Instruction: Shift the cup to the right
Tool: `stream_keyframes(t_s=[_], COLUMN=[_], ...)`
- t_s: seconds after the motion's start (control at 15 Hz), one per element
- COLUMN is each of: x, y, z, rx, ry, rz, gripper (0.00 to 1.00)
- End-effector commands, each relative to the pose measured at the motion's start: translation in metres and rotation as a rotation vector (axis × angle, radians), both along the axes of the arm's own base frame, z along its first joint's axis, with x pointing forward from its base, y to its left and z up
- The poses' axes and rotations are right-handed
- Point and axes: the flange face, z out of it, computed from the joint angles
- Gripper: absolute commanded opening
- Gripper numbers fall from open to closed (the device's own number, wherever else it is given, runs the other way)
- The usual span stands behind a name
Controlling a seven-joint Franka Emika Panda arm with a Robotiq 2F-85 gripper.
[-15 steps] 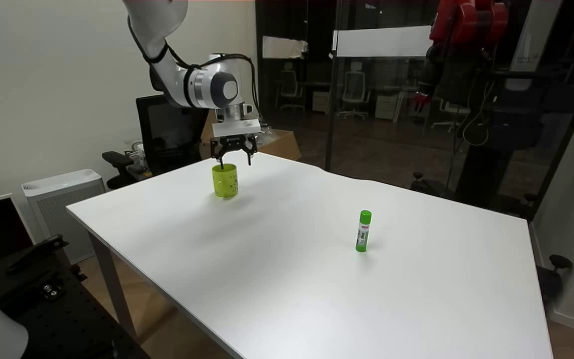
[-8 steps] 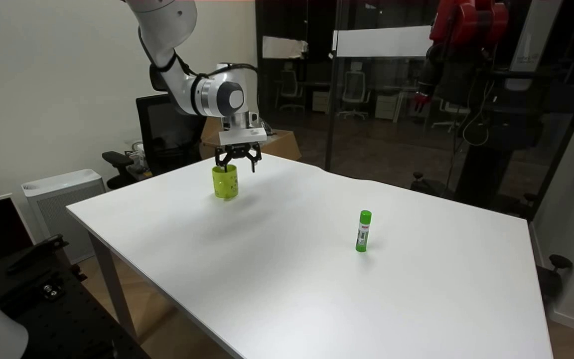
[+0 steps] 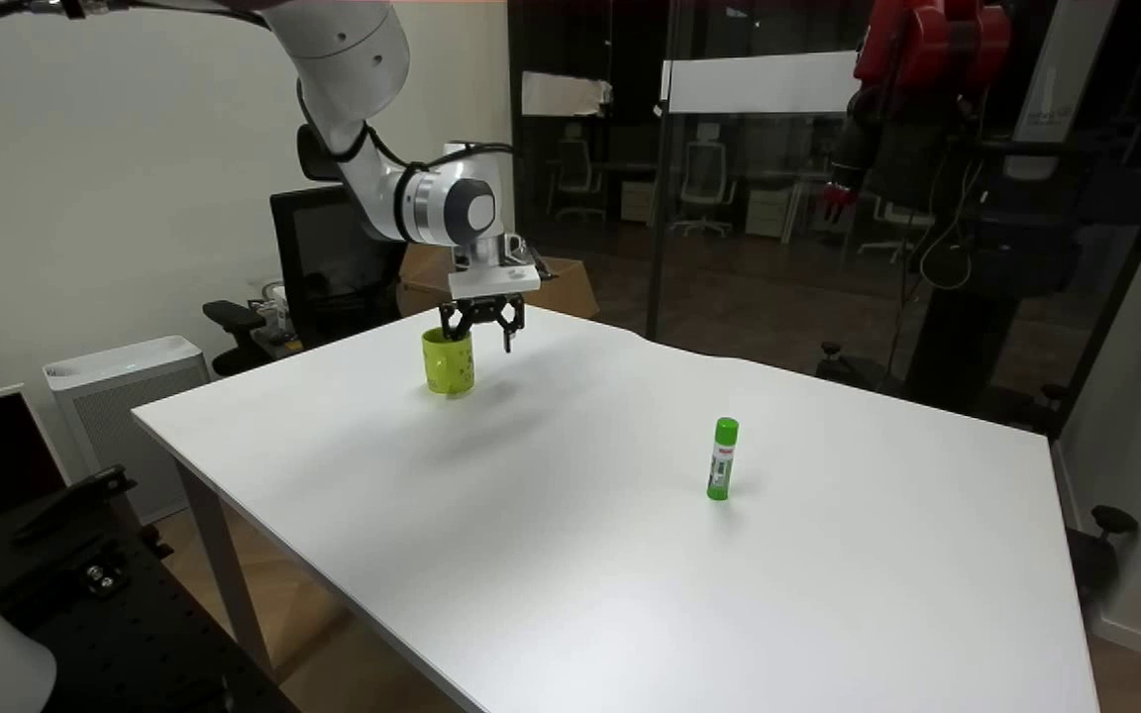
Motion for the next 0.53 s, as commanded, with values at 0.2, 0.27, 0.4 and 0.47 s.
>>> stream_keyframes(t_s=[0.2, 0.27, 0.4, 0.47], x=[0.0188, 0.0198, 0.0210, 0.0216], y=[0.0061, 0.0071, 0.0088, 0.0095], z=[-0.0004, 0.0008, 0.0027, 0.0031], rx=[-0.009, -0.012, -0.014, -0.014], ry=[-0.012, -0.014, -0.018, -0.020], rz=[0.019, 0.023, 0.030, 0.033], gripper=[0.33, 0.25, 0.11, 0.05])
